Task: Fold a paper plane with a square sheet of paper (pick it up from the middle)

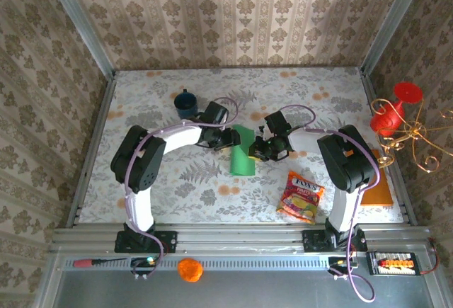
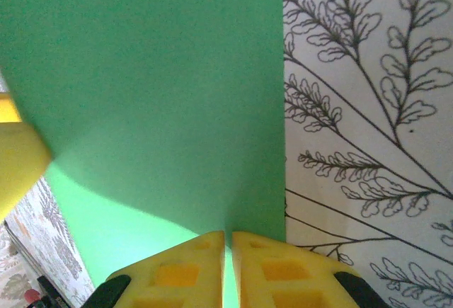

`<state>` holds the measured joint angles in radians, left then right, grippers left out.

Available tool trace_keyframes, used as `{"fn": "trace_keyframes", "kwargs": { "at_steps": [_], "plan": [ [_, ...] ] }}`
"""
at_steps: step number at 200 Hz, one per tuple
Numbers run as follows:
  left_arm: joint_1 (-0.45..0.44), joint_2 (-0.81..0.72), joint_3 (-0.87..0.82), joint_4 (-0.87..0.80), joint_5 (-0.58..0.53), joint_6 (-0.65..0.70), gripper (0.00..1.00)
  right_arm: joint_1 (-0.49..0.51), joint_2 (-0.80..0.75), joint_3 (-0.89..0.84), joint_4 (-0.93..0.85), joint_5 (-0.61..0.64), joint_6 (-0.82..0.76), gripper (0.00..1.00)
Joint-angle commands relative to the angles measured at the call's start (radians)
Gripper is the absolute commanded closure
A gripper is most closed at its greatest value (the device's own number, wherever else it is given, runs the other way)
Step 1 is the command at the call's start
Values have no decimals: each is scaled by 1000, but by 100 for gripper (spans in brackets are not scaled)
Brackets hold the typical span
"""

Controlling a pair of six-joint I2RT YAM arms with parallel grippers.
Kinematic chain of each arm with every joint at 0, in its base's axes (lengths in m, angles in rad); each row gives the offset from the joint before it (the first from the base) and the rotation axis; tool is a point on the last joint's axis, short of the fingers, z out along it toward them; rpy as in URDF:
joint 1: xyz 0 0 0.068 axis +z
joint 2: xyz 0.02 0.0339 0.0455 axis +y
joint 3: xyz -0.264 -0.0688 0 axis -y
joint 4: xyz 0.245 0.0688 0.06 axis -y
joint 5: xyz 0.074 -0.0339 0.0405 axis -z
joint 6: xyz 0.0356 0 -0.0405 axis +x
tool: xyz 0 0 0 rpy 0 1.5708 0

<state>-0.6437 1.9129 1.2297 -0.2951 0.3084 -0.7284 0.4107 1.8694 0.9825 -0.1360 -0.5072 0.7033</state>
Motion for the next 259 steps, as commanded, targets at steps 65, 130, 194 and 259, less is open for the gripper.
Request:
{"fn": "trace_keyframes", "kwargs": {
  "at_steps": [65, 130, 194, 259],
  "plan": [
    [-74, 5, 72, -212, -43, 57, 38, 4, 28, 11, -73, 68, 20, 85],
    [-75, 56, 128, -292, -90, 74, 56, -2, -28, 40, -68, 42, 45, 79],
    [-54, 83, 122, -310, -99, 119, 63, -28, -150, 45, -78, 77, 40, 73],
    [-45, 78, 97, -293, -126, 91, 67, -42, -166, 14, -75, 102, 42, 73]
  ]
}}
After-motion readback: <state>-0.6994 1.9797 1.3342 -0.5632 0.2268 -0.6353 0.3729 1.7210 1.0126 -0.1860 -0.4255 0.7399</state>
